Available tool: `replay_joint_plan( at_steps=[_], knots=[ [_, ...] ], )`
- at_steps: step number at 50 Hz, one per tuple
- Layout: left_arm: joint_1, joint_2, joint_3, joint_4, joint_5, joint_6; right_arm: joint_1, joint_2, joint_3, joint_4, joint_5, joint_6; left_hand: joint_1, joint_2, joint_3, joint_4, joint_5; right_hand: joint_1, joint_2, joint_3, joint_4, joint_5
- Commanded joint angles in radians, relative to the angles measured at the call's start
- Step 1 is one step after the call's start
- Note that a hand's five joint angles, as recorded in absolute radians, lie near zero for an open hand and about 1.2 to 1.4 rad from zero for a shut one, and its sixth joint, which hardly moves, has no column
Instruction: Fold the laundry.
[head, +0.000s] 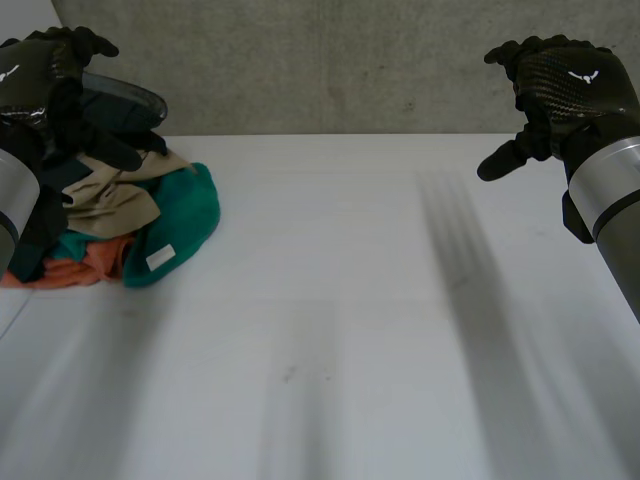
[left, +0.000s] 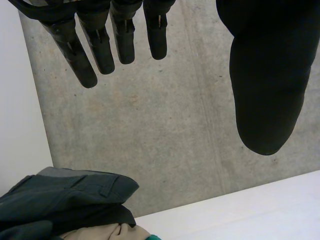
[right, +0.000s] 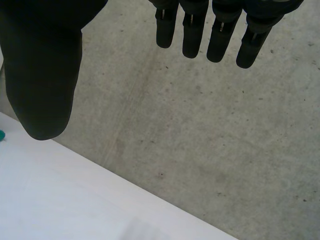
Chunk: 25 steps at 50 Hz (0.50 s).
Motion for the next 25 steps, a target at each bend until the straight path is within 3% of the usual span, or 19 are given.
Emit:
replay_joint_plan(
  at_steps=[1, 11, 20, 25],
  knots=[
    [-0.002, -0.008, 0.025, 0.016, 0.000, 0.004, 0.000, 0.000, 0.003, -0.001, 0.000, -0.002, -0.130, -0.129, -0.128, -0.136, -0.139, -0.118, -0.113, -0.122, -0.120, -0.116],
    [0.055, -0.138, 0.142, 0.053, -0.003, 0.174, 0.000, 0.001, 0.002, -0.001, -0.003, -0.004, -0.130, -0.129, -0.128, -0.136, -0.139, -0.118, -0.113, -0.122, -0.120, -0.116],
    [0.285, -0.521, 0.427, 0.144, -0.003, 0.443, 0.000, 0.008, 0.002, -0.001, -0.010, -0.009, -0.130, -0.129, -0.128, -0.136, -0.139, -0.118, -0.113, -0.122, -0.120, -0.116],
    [0.325, -0.738, 0.620, 0.156, 0.003, 0.579, 0.000, 0.014, 0.003, 0.001, -0.010, -0.009, -0.130, -0.129, -0.128, -0.136, -0.139, -0.118, -0.113, -0.122, -0.120, -0.116]
  ],
)
